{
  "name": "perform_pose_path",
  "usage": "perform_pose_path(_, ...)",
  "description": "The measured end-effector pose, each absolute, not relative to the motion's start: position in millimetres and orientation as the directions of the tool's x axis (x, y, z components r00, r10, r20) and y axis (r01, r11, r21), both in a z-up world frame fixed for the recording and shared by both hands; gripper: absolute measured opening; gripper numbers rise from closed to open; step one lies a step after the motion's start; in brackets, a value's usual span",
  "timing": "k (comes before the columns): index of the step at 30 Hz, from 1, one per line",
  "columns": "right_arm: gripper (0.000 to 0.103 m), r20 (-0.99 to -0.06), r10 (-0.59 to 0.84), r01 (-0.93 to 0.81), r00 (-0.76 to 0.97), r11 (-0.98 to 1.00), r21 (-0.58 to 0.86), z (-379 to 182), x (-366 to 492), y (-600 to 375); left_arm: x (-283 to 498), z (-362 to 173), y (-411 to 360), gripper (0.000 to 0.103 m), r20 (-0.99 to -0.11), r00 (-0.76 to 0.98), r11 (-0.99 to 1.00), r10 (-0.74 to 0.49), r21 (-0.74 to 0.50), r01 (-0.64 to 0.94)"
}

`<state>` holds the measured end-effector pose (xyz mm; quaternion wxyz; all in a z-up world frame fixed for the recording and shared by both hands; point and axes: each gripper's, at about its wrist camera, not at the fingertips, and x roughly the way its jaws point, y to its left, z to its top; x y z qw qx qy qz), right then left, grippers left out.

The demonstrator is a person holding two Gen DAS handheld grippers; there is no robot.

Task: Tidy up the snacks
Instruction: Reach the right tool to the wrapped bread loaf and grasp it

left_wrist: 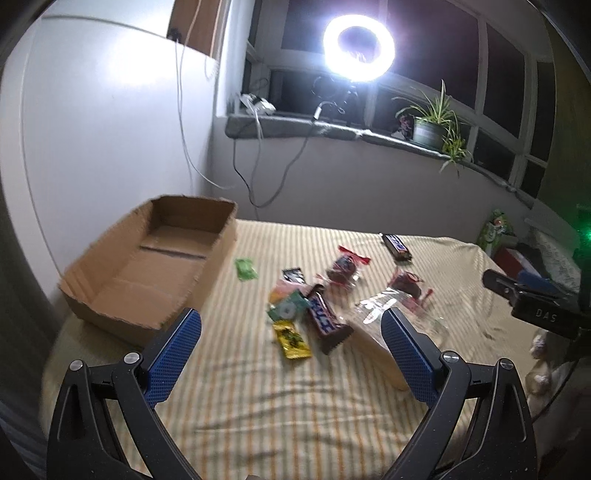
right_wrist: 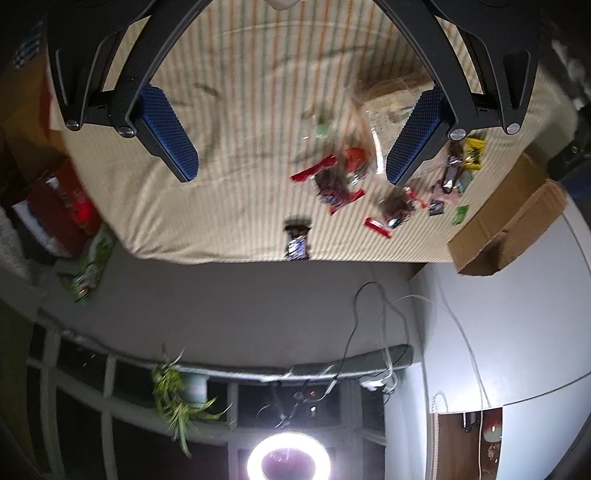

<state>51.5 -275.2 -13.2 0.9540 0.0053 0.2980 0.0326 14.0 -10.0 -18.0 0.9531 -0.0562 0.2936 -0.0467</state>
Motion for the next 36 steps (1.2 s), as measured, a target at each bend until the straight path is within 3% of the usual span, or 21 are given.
perform_pose_path(2, 0.102, -0.585, 0.095, -0.078, 0.805, 0.995, 0.055, -17.4, 54.6, -276.8, 15.5, -21.4, -13.2, 0.098, -0.563, 0.815, 0.987, -0.138, -0.141, 0.07)
perform_pose_path(10, 0.08, -0.647, 0.23, -0.187, 0.727, 0.973, 0.136, -35.3, 67.9, -271.4, 23.8, -38.4, -24.0, 0.09, -0.607, 0.751, 0.961, -0.262, -0.24, 0.141)
perform_pose_path(12, 0.071, -0.672, 0.289, -0.227, 0.682, 0.957, 0.181, -42.5, 74.3, -268.7, 27.7, -44.3, -26.1, 0.081, -0.62, 0.717, 0.942, -0.318, -0.295, 0.162)
perform_pose_path(17, 0.06, -0.716, 0.42, -0.287, 0.558, 0.907, 0.308, -61.9, 90.4, -263.1, 35.6, -59.7, -37.0, 0.074, -0.638, 0.645, 0.899, -0.42, -0.391, 0.198)
perform_pose_path(22, 0.059, -0.736, 0.471, -0.335, 0.487, 0.878, 0.341, -70.9, 100.3, -255.3, 44.5, -73.5, -48.4, 0.071, -0.644, 0.579, 0.856, -0.501, -0.469, 0.218)
perform_pose_path(31, 0.049, -0.759, 0.534, -0.365, 0.373, 0.836, 0.408, -83.2, 114.7, -245.0, 52.9, -83.3, -59.9, 0.064, -0.653, 0.533, 0.836, -0.538, -0.496, 0.236)
perform_pose_path(36, 0.049, -0.758, 0.557, -0.363, 0.34, 0.821, 0.44, -85.9, 120.8, -245.2, 59.8, -84.5, -66.1, 0.061, -0.654, 0.524, 0.831, -0.546, -0.501, 0.241)
